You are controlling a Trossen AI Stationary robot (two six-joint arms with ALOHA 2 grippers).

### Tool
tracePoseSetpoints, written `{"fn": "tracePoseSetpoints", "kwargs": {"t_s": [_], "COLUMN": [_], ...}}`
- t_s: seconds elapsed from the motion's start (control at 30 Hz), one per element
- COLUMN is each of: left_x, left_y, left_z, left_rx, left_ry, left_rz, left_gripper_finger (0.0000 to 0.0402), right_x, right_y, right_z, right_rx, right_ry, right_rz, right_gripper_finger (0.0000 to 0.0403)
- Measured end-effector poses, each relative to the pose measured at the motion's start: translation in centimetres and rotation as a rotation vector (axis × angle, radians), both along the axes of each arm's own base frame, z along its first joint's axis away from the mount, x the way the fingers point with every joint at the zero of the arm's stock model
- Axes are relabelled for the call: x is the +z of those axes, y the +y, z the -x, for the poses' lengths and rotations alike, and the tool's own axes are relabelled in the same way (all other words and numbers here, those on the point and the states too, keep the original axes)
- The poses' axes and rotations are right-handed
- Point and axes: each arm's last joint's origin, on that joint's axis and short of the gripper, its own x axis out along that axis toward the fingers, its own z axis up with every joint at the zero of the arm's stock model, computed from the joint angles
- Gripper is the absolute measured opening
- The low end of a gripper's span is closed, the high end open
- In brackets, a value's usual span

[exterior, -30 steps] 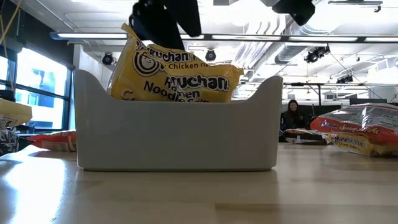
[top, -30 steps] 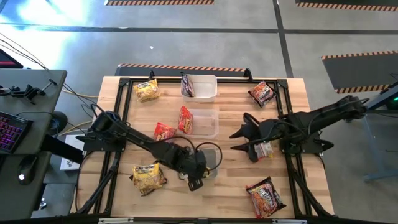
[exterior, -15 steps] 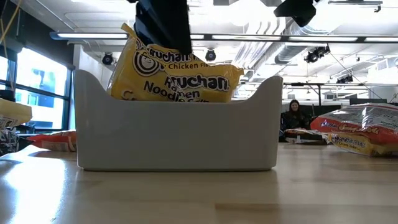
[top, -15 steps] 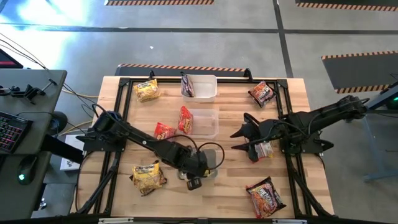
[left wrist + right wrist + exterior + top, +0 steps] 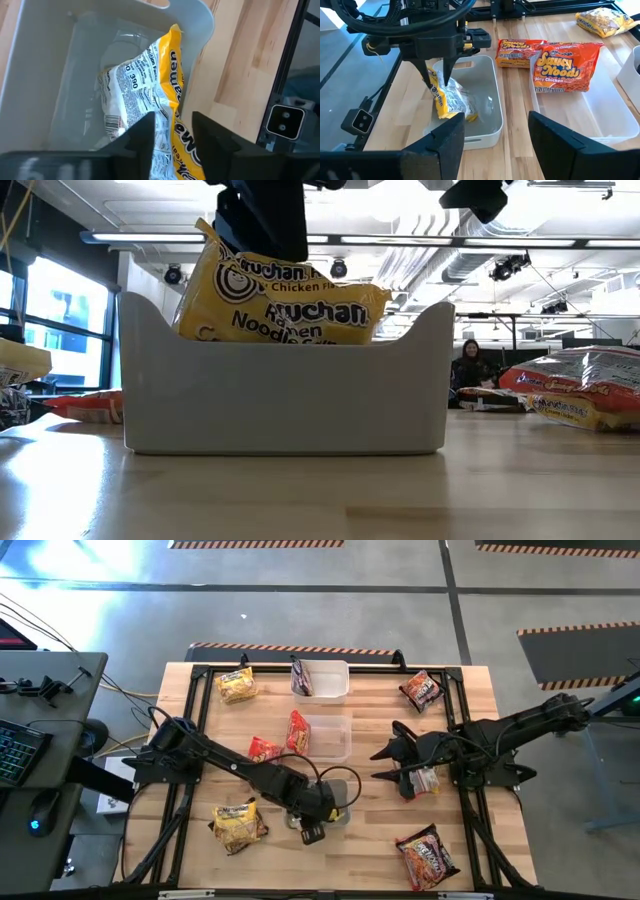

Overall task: Sort Maruchan noodles
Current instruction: Put the yellow noodle pack into the gray bin

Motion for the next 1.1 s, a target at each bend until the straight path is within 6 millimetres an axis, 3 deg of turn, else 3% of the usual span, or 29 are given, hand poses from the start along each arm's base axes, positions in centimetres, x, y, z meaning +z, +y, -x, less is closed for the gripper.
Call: {"fn": "tracePoseSetpoints", "kwargs": {"t_s": [0.2, 0.4, 0.7, 0.8, 0.97, 1.1], "left_x": [-0.1, -0.5, -1.8, -1.9, -1.8, -1.2], "left_y": [0.1, -0.1, -0.3, -0.2, -0.2, 0.0], "left_z": [-0.1, -0.6, -0.7, -0.6, -0.6, -0.5], "left_rx": [0.015, -0.01, -0.039, -0.024, -0.006, 0.09], "left_ry": [-0.01, -0.029, 0.022, 0.037, 0.036, 0.032], "left_rz": [-0.027, -0.033, -0.034, -0.049, -0.037, 0.007], "left_gripper_finger": [0.0178, 0.0179, 0.0143, 0.0111, 0.002, 0.001], "right_x": [0.0, 0.0, 0.0, 0.0, 0.0, 0.0], "right_y": [0.0, 0.0, 0.0, 0.0, 0.0, 0.0], "right_z": [0.0, 0.0, 0.0, 0.0, 0.0, 0.0], "right_rx": [0.0, -0.001, -0.013, -0.013, -0.02, -0.024], "right_ry": [0.0, 0.0, -0.002, -0.004, -0.001, 0.0], "right_rz": [0.0, 0.0, 0.001, -0.001, -0.012, -0.018], "right_gripper_finger": [0.0199, 0.0199, 0.0199, 0.0199, 0.0199, 0.0199]}}
